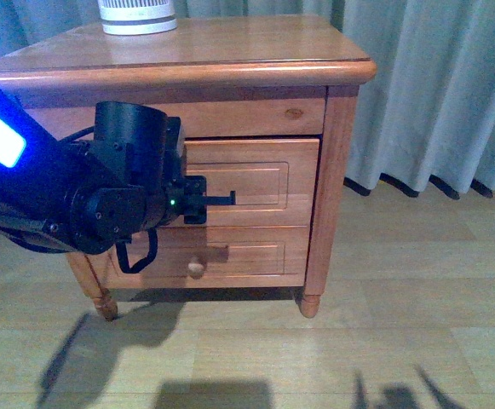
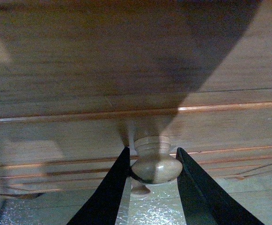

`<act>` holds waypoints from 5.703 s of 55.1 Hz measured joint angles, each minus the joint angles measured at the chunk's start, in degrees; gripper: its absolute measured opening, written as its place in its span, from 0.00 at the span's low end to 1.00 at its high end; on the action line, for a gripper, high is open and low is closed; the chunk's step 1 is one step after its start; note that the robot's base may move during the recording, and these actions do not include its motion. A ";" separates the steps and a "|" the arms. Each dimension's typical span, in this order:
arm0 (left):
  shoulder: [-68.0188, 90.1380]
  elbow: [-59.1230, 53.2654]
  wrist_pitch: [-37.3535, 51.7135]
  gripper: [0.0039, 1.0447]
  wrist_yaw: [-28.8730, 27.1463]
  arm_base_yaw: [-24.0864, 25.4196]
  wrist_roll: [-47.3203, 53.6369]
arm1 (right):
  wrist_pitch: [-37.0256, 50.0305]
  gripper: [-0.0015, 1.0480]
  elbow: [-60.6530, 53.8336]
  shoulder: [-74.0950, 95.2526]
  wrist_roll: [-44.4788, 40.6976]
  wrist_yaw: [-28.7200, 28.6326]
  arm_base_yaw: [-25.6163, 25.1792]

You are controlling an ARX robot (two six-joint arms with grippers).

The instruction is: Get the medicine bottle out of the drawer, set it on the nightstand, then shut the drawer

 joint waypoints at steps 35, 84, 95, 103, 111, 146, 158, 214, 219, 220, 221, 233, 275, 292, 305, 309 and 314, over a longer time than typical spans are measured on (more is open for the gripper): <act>-17.90 -35.19 12.92 0.24 -2.56 -5.22 -3.08 | 0.00 0.93 0.00 0.00 0.00 0.00 -0.02; -52.13 -56.15 1.86 0.94 0.83 -7.13 -13.49 | 0.00 0.93 0.00 0.00 0.00 0.00 -0.02; -70.93 -54.71 -12.98 0.94 7.48 -0.85 -12.37 | 0.00 0.93 0.00 0.00 0.00 -0.02 -0.02; -87.41 -53.81 -26.56 0.94 11.87 2.58 -11.96 | 0.00 0.93 0.00 0.00 0.00 0.00 -0.02; -104.08 -61.59 -14.19 0.70 -7.30 1.62 -0.35 | 0.00 0.93 0.00 0.00 0.00 0.00 -0.02; -119.64 -73.85 -16.85 0.03 6.12 16.74 4.74 | 0.00 0.93 0.00 -0.02 0.00 0.17 0.00; -124.19 -75.54 -19.61 0.03 5.92 16.85 4.74 | 0.00 0.93 -0.02 -0.02 0.00 -0.37 -0.07; -136.69 -77.68 -29.81 0.94 6.12 16.90 4.87 | -0.22 0.93 69.77 104.50 6.19 7.61 10.01; -136.69 -77.68 -29.81 0.94 6.12 16.90 4.90 | -0.76 0.93 71.82 110.97 6.56 9.11 10.73; -136.69 -77.68 -29.81 0.94 6.12 16.92 4.87 | -0.74 0.93 72.22 112.28 6.64 9.40 10.95; -136.69 -77.68 -29.81 0.94 6.12 16.92 4.87 | -0.74 0.93 72.41 112.89 6.69 9.55 11.04; -136.69 -77.68 -29.81 0.94 6.12 16.90 4.87 | 2.01 0.93 76.11 122.77 6.91 10.86 12.72; -136.69 -77.68 -29.83 0.94 6.12 16.90 4.90 | 3.06 0.75 83.01 134.22 11.50 10.16 13.05; -136.69 -77.68 -29.83 0.94 6.12 16.92 4.87 | 6.97 0.29 78.88 132.37 10.40 9.29 13.03; -136.69 -77.68 -29.83 0.94 6.12 16.92 4.90 | 12.15 0.28 70.88 126.03 8.98 8.46 13.18; -136.69 -77.68 -29.83 0.94 6.12 16.92 4.90 | 13.11 0.28 67.71 121.81 9.09 7.28 13.22; -136.69 -77.68 -29.83 0.94 6.12 16.92 4.90 | 13.42 0.28 64.08 115.45 9.66 5.18 13.51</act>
